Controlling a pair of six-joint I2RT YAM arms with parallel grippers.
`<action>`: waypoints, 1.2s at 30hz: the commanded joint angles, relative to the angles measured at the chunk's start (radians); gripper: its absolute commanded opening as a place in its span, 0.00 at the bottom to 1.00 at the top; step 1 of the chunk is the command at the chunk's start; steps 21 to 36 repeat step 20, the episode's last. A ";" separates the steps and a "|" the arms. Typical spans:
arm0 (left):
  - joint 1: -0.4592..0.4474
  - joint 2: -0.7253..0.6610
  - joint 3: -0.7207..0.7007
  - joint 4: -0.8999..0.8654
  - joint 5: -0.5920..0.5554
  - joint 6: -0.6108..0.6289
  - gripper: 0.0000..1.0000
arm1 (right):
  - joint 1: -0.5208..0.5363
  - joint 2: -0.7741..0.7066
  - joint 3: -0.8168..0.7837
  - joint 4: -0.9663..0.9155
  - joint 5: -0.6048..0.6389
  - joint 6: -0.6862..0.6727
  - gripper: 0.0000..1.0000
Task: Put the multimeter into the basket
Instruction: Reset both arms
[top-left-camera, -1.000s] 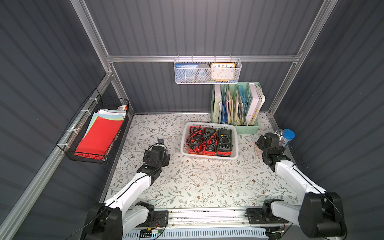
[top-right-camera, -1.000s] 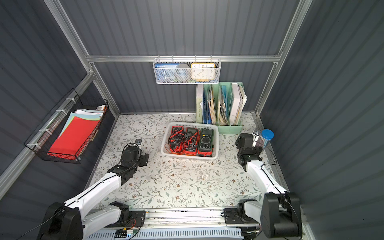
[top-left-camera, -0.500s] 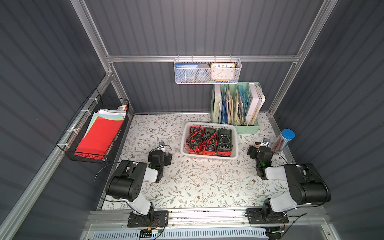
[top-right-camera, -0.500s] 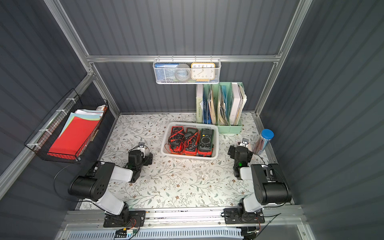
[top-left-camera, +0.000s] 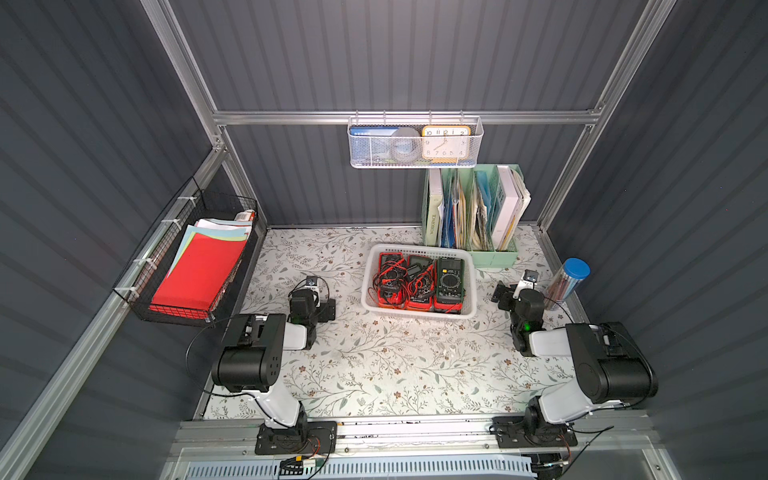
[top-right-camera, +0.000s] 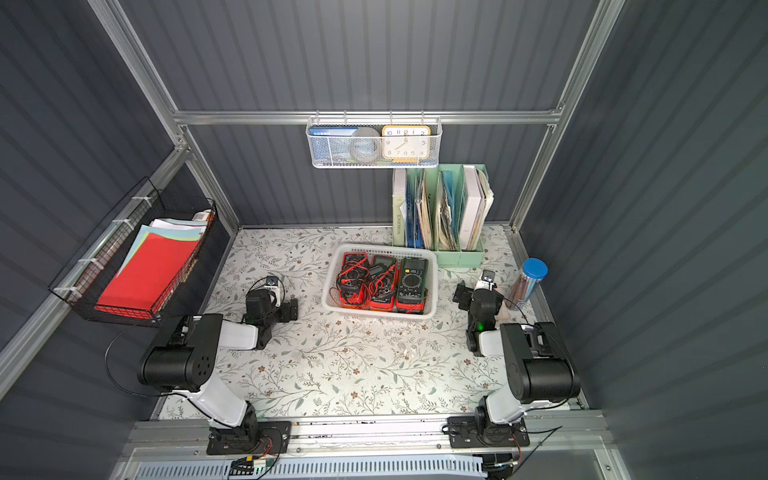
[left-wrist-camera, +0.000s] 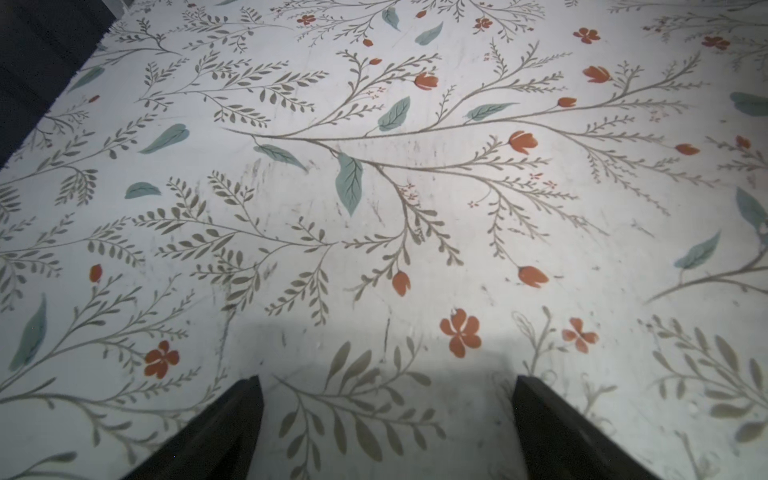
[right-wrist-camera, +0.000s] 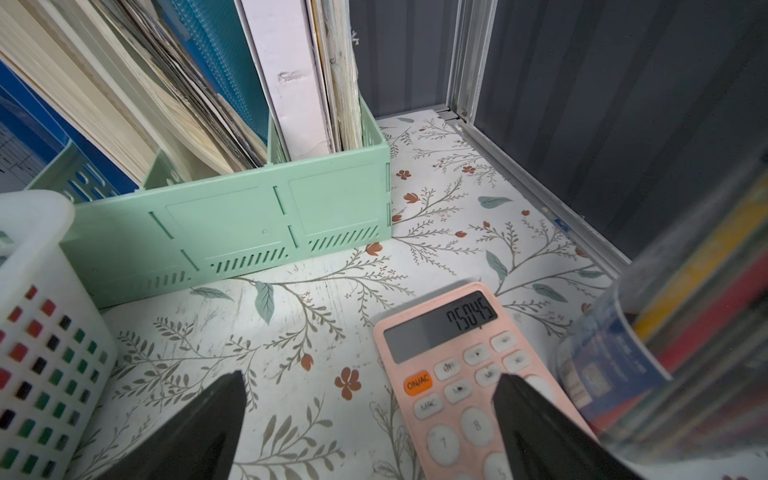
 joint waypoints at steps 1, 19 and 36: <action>-0.001 0.017 -0.014 -0.116 0.064 -0.008 0.99 | 0.000 0.004 -0.006 0.033 -0.011 -0.017 0.99; -0.001 0.018 -0.013 -0.120 0.092 0.001 0.99 | 0.001 0.008 0.002 0.019 -0.007 -0.010 0.99; -0.001 0.018 -0.014 -0.119 0.092 0.002 0.99 | 0.001 0.007 -0.003 0.030 -0.016 -0.017 0.99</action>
